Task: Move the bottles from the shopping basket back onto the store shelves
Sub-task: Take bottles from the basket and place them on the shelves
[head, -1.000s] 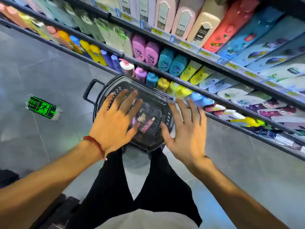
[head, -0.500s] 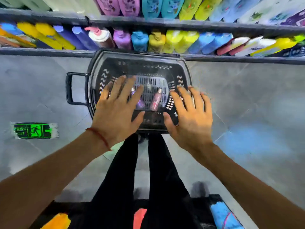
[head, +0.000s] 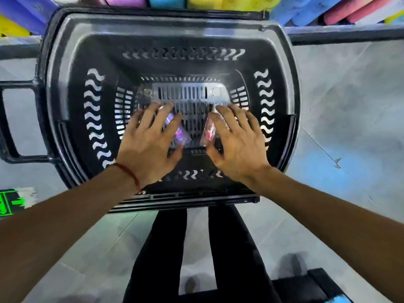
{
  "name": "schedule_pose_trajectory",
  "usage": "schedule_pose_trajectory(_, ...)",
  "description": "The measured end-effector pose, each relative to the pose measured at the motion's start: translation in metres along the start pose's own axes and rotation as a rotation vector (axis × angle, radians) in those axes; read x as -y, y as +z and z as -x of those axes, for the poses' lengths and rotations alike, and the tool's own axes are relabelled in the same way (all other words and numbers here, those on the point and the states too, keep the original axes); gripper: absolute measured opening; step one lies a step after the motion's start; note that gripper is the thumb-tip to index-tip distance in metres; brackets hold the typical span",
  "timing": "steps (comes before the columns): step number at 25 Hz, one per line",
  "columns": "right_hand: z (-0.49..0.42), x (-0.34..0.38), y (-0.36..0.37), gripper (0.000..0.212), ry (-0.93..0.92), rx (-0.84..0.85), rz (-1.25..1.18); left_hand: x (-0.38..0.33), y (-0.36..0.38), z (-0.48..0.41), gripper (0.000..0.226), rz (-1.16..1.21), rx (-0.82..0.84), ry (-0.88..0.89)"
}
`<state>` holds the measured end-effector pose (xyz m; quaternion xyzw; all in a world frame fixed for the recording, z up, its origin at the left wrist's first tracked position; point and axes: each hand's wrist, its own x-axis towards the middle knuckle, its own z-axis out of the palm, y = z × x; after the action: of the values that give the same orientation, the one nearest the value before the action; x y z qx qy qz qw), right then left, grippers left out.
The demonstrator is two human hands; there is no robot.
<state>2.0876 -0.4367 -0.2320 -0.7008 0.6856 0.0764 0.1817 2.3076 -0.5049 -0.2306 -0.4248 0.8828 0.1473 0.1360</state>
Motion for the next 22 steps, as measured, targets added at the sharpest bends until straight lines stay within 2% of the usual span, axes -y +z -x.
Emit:
schedule_pose_trajectory(4, -0.044, -0.009, 0.086, 0.067, 0.131, 0.163, -0.065, 0.022, 0.075, -0.035, 0.068, 0.01, 0.02, -0.02)
schedule_pose_trajectory(8, -0.074, -0.015, 0.147, 0.065, 0.352, 0.227, -0.246, 0.036, 0.125, -0.057, 0.07, 0.047, 0.031, -0.062)
schedule_pose_trajectory(13, -0.103, -0.024, 0.199, 0.07, 0.803, 0.394, -0.628, 0.044, 0.153, -0.069, 0.069, 0.068, 0.048, -0.088)
schedule_pose_trajectory(16, -0.11, -0.026, 0.222, 0.078, 0.888, 0.409, -0.726, 0.045, 0.162, -0.07, 0.069, 0.059, 0.054, -0.09)
schedule_pose_trajectory(20, -0.114, -0.031, 0.23, 0.059, 0.929, 0.427, -0.744, 0.044, 0.167, -0.074, 0.069, 0.081, 0.085, -0.101)
schedule_pose_trajectory(22, -0.113, -0.032, 0.23, 0.058, 0.911, 0.414, -0.717, 0.044, 0.167, -0.073, 0.071, 0.09, 0.109, -0.102)
